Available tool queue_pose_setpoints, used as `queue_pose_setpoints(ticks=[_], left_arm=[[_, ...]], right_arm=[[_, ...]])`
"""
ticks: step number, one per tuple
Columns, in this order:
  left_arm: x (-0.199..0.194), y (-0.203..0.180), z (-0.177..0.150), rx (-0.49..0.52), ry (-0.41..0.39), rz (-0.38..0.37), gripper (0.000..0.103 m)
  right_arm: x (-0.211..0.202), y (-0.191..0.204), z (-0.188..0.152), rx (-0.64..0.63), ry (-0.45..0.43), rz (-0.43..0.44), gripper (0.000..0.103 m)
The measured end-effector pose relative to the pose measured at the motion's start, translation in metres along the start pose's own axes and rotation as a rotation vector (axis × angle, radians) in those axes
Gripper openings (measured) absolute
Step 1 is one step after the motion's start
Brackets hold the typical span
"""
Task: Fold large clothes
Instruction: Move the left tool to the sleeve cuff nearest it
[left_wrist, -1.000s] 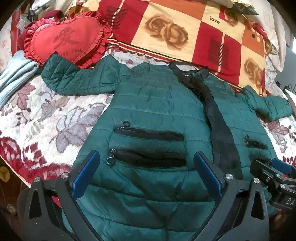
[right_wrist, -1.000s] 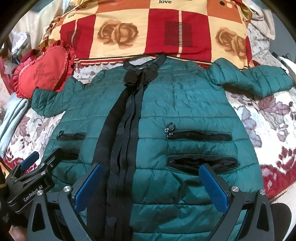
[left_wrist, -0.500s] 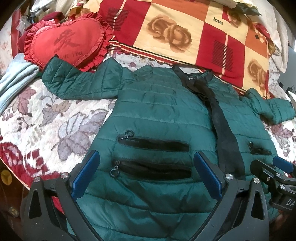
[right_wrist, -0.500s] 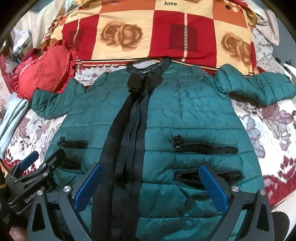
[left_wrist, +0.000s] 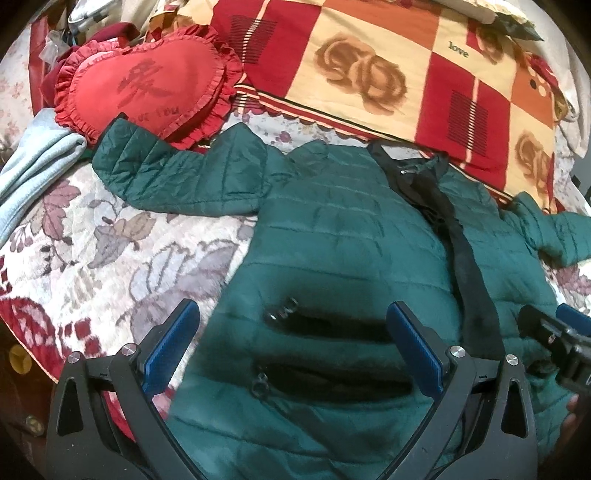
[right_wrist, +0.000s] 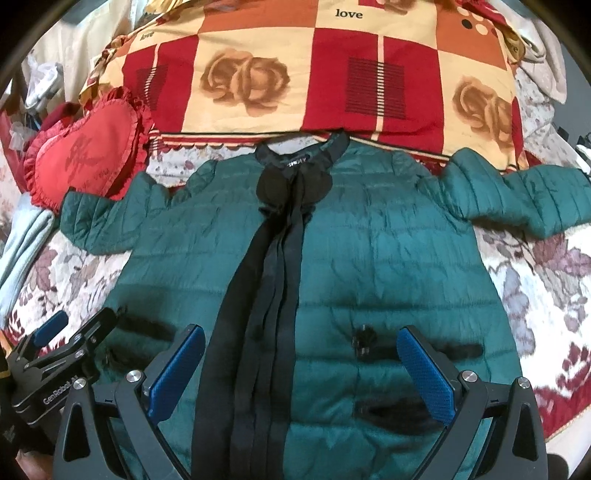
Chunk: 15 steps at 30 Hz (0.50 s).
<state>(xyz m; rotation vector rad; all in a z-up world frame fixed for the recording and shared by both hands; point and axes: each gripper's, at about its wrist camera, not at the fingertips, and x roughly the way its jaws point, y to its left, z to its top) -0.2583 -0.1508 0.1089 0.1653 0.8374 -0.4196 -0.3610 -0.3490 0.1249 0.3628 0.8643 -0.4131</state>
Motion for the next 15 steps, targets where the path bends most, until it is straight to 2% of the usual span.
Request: queue_pose_setpoints(ticks=[5, 15], left_arm=[[0.009, 0.014, 0.017, -0.012, -0.010, 0.043, 0.102], [0.039, 0.063, 0.051, -0.096, 0.003, 0.131, 0.102]], right_arm=[[0.009, -0.001, 0.017, 0.006, -0.009, 0.009, 0.103], [0.035, 0.002, 0.040, -0.006, 0.000, 0.008, 0.103]])
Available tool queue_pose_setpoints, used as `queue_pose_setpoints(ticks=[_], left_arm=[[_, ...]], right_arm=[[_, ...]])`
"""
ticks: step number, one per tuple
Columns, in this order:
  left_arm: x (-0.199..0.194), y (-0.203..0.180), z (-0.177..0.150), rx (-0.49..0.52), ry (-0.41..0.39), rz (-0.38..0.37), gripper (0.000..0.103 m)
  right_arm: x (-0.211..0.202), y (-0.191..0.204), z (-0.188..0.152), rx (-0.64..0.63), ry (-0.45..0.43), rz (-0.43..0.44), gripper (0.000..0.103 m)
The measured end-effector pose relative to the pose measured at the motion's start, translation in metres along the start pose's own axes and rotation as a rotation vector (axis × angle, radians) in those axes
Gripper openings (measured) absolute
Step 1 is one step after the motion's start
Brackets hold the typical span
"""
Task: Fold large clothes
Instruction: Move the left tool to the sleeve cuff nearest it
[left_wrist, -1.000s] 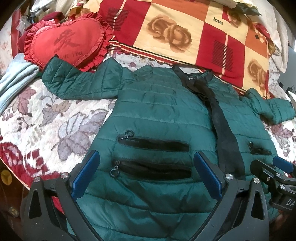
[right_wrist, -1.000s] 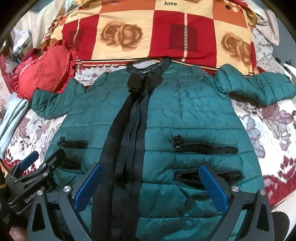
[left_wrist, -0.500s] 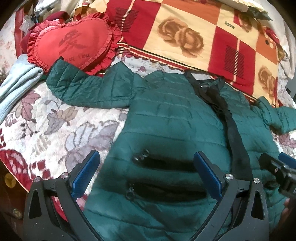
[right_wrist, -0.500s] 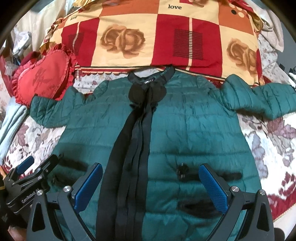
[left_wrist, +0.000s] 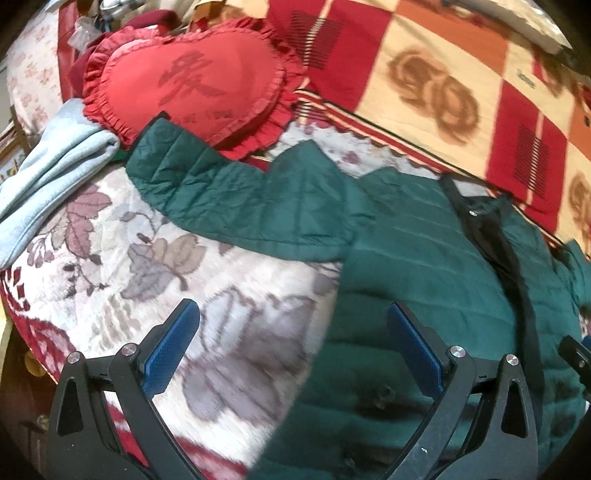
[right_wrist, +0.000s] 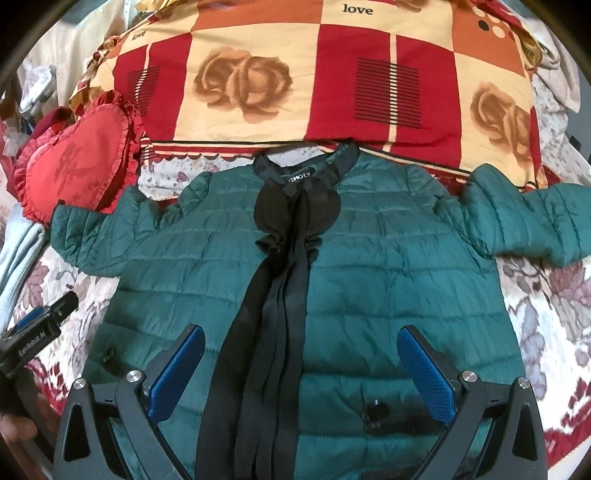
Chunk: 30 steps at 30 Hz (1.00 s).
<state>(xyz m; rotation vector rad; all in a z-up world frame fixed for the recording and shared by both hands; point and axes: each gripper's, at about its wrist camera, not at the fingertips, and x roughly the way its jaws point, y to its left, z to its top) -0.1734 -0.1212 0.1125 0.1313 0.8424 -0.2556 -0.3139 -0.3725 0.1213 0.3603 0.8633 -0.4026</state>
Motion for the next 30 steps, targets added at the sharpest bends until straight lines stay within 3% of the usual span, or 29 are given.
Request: queue_pose_setpoints(ticks=[17, 30], left_arm=[[0.050, 0.065, 0.055, -0.082, -0.009, 0.150, 0.102], [0.081, 0.108, 0.067, -0.166, 0.013, 0.187, 0.102]], right_arm=[[0.024, 0.005, 0.016, -0.006, 0.023, 0.011, 0.103], [0.038, -0.003, 0.024, -0.012, 0.030, -0.041, 0.103]])
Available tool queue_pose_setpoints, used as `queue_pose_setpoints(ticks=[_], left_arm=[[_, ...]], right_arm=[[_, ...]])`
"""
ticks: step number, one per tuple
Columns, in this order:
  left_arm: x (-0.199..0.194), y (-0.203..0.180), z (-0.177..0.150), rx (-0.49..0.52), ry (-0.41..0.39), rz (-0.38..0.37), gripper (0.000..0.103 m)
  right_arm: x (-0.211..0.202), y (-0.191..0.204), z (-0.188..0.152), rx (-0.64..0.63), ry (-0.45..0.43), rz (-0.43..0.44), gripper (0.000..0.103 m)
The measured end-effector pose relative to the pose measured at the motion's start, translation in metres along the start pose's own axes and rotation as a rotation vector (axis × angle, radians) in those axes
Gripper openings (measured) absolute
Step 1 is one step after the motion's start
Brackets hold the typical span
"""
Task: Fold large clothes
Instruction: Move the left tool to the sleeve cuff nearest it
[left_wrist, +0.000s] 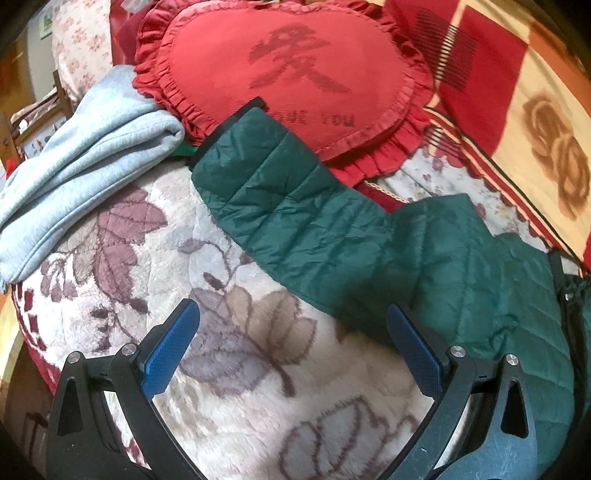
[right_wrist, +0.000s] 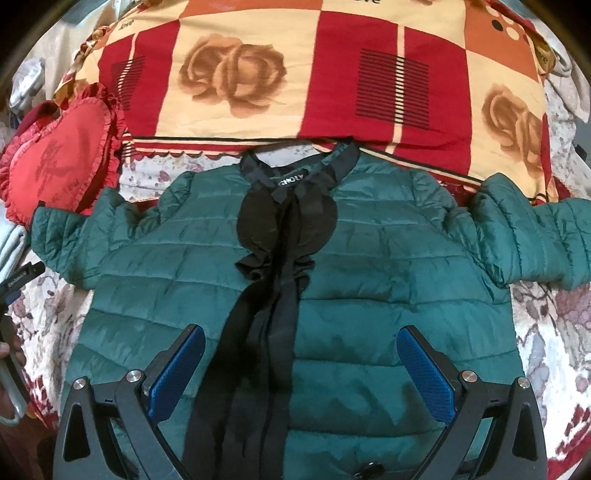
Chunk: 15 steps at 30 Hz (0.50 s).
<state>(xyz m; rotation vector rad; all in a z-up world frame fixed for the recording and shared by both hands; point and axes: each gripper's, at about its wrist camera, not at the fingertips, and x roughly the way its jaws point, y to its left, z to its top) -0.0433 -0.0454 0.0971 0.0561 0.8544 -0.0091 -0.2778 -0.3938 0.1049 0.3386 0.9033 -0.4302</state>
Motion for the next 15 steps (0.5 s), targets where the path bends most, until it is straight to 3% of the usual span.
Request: queue_pose_setpoints(ticks=[9, 15], left_arm=[[0.031, 0.037, 0.034, -0.117, -0.031, 0.065, 0.102], [0.054, 0.052, 0.056, -0.125, -0.066, 0.106, 0.102]], right_arm=[[0.006, -0.008, -0.004, 0.008, 0.023, -0.003, 0.103], [0.004, -0.003, -0.002, 0.004, 0.007, 0.013, 0.103]])
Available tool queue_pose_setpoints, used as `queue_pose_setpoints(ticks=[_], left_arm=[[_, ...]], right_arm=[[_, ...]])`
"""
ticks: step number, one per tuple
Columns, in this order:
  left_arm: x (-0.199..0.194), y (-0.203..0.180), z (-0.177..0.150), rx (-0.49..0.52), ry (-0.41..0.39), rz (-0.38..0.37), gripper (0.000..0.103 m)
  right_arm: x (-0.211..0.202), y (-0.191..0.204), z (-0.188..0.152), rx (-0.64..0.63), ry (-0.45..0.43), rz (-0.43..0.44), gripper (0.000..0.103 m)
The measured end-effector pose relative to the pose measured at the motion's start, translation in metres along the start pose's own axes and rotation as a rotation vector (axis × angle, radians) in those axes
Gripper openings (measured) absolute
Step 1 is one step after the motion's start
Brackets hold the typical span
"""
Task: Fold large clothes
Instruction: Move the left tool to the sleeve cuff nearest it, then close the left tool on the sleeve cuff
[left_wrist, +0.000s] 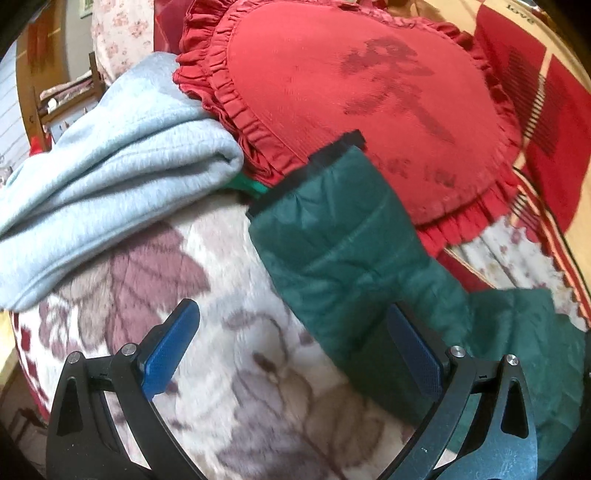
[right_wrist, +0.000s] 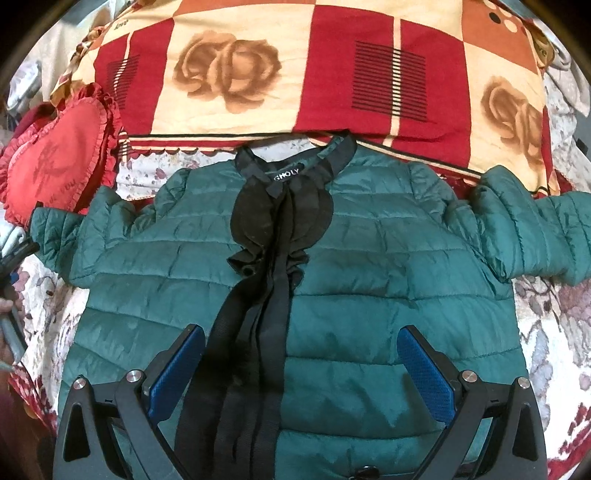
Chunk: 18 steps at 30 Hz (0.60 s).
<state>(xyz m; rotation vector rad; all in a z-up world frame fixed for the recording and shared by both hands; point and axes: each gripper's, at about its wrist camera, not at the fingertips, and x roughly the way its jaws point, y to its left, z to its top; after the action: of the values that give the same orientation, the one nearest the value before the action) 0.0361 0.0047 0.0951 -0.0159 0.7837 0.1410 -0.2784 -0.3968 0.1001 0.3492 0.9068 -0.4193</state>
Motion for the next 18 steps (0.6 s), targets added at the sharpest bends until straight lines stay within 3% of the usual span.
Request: queue_pose_setpoints(ticks=[7, 18], left_arm=[[0.030, 0.004, 0.014, -0.034, 0.013, 0.009, 0.102], [0.074, -0.003, 0.029, -0.033, 0.037, 0.015, 0.102]], right_arm=[[0.018, 0.010, 0.009, -0.041, 0.020, -0.034, 0.103], [0.035, 0.000, 0.009, 0.011, 0.049, -0.028, 0.103]])
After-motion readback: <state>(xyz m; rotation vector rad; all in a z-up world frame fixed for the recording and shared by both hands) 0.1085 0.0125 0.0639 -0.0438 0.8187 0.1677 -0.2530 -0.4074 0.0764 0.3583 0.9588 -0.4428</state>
